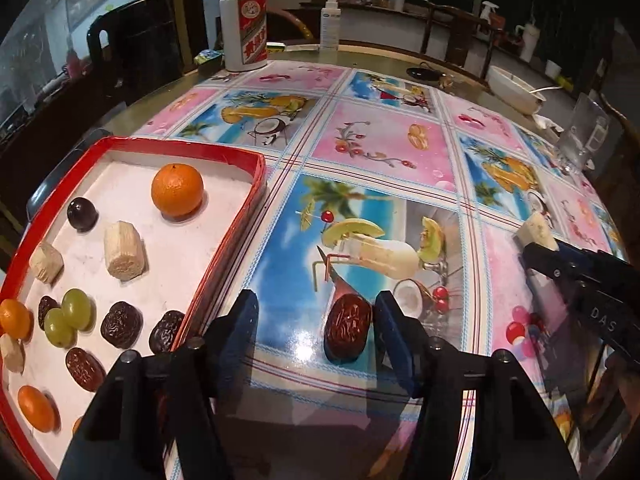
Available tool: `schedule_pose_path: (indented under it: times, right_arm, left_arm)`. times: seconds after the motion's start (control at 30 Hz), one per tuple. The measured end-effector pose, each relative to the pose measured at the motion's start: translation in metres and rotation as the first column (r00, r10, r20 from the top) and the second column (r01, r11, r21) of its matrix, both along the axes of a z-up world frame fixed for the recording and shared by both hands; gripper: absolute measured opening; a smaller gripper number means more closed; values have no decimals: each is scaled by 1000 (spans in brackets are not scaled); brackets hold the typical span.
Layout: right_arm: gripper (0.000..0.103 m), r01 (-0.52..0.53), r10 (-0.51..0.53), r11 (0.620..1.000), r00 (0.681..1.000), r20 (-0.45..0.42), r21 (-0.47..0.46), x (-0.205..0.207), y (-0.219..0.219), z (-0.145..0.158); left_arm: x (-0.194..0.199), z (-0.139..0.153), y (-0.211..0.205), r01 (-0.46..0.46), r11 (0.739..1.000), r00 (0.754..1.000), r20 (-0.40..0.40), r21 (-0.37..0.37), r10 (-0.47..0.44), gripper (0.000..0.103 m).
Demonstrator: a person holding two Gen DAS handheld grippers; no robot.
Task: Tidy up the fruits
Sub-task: 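Carry the pale cube and date over the white tray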
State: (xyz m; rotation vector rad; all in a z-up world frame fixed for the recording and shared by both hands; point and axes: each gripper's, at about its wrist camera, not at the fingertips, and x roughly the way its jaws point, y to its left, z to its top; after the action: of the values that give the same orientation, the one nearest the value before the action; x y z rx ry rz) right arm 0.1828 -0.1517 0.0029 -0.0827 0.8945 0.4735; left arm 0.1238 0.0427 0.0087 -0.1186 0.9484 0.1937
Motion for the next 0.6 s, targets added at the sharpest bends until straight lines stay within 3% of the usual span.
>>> schedule_pose_path:
  times: [0.07,0.13,0.6]
  right_arm:
    - [32,-8,8,1000,1000,8,-10,1,1,0]
    - [32,-22,22,999,999,23,-26,0,3,0]
    - [31,-14,14,999,1000,-2,38,-34,-21,5]
  left_arm:
    - [-2,-1,0,-1,1000,1000,12,19,1,43]
    - [-5,0,0,25,1000,999,26,19,-25,19]
    - [-48,1,-24,118,993,993,15,10,-118,19]
